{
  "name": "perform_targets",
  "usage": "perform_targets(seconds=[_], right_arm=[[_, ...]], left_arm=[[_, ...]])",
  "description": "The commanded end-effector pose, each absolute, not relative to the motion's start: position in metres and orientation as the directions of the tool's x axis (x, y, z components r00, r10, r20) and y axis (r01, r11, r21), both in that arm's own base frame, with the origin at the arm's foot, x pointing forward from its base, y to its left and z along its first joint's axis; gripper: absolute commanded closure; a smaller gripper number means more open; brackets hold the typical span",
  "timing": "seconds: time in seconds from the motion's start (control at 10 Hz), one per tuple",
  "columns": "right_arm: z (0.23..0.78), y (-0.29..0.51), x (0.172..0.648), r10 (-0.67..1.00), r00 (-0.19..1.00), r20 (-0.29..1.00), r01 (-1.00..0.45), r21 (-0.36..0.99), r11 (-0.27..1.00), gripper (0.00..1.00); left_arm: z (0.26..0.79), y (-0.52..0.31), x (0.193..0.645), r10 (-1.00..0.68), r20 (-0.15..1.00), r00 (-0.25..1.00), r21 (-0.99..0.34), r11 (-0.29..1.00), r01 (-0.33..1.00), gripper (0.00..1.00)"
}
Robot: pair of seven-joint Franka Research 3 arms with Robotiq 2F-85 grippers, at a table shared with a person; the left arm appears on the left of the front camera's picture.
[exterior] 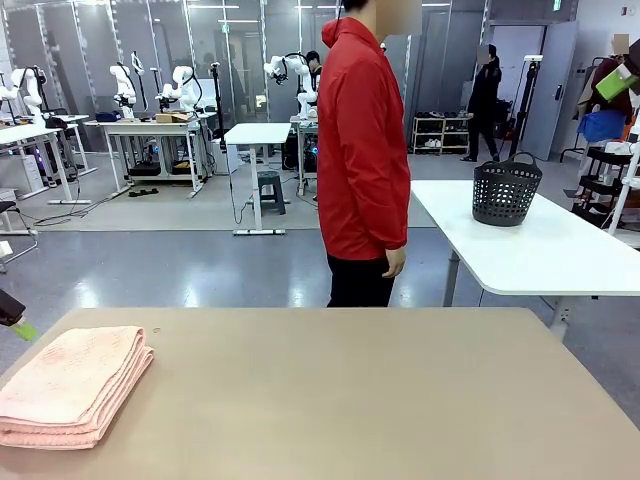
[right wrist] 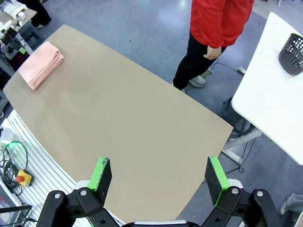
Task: Fold the towel.
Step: Pick up the 100 cm Hotel Towel and place it on the left side of the table.
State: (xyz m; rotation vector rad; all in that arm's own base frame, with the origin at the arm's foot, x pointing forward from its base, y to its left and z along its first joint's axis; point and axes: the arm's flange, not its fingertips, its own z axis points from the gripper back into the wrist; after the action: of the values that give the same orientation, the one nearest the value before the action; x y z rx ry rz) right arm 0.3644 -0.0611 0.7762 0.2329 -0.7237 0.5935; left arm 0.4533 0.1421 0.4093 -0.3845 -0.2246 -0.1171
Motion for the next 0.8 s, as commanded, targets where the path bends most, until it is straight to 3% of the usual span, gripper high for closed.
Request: perform_targets(seconds=[0.0, 0.7], right_arm=[[0.777, -0.061, 0.363, 0.43, 0.593, 0.681, -0.59, 0.003, 0.807, 0.0], [0.777, -0.061, 0.363, 0.43, 0.593, 0.681, -0.59, 0.003, 0.807, 0.0]], left_arm=[[0.407, 0.123, 0.445, -0.058, 0.235, 0.97, -0.318, 0.939, 0.133, 0.0], [0.409, 0.142, 0.453, -0.071, 0.239, 0.968, -0.358, 0.921, 0.155, 0.0]])
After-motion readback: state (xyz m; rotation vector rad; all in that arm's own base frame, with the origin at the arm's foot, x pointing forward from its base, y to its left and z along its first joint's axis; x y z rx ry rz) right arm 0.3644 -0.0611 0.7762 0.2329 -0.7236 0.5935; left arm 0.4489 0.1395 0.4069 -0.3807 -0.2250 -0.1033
